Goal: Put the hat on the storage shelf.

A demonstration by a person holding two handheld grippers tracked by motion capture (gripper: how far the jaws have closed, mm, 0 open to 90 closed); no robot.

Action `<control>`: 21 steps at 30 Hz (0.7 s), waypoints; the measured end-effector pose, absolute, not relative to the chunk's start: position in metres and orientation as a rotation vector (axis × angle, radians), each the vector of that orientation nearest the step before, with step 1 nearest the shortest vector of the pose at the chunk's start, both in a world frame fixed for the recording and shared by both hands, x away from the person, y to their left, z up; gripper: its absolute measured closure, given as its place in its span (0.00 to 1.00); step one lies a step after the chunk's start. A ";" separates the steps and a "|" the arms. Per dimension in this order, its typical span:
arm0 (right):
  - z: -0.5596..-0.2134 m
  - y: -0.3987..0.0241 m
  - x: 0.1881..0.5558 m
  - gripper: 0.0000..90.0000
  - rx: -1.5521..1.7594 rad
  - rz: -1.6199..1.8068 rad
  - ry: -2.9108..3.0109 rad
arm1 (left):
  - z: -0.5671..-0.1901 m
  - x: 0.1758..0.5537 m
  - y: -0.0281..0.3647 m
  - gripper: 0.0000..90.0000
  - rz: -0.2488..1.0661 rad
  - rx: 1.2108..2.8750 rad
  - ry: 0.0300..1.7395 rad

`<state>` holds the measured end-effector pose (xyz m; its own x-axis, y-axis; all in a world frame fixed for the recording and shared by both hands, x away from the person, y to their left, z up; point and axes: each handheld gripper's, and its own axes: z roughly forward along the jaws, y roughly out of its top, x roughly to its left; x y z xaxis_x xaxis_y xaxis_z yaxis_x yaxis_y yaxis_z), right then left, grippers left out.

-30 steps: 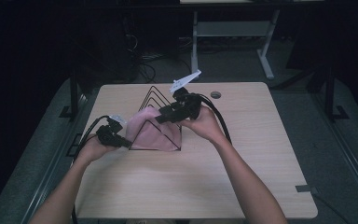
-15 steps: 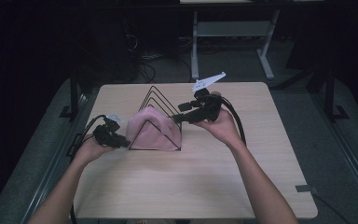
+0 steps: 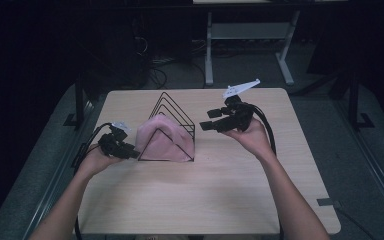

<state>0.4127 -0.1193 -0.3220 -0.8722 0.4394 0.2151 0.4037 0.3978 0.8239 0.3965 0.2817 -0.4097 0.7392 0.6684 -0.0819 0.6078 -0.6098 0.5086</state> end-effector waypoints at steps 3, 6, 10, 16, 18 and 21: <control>-0.323 -0.125 0.412 0.38 0.804 1.509 2.587 | -0.409 0.396 0.282 0.60 0.159 2.412 0.971; -0.324 -0.130 0.412 0.38 0.816 1.504 2.579 | -0.408 0.395 0.283 0.59 0.160 2.414 0.965; -0.326 -0.136 0.412 0.37 0.840 1.490 2.568 | -0.406 0.393 0.285 0.57 0.167 2.415 0.962; -0.328 -0.146 0.410 0.33 0.878 1.467 2.550 | -0.406 0.391 0.287 0.53 0.167 2.406 0.973; -0.329 -0.151 0.408 0.33 0.902 1.458 2.546 | -0.405 0.390 0.288 0.51 0.170 2.402 0.979; -0.331 -0.158 0.407 0.32 0.922 1.446 2.537 | -0.404 0.387 0.290 0.49 0.183 2.388 0.991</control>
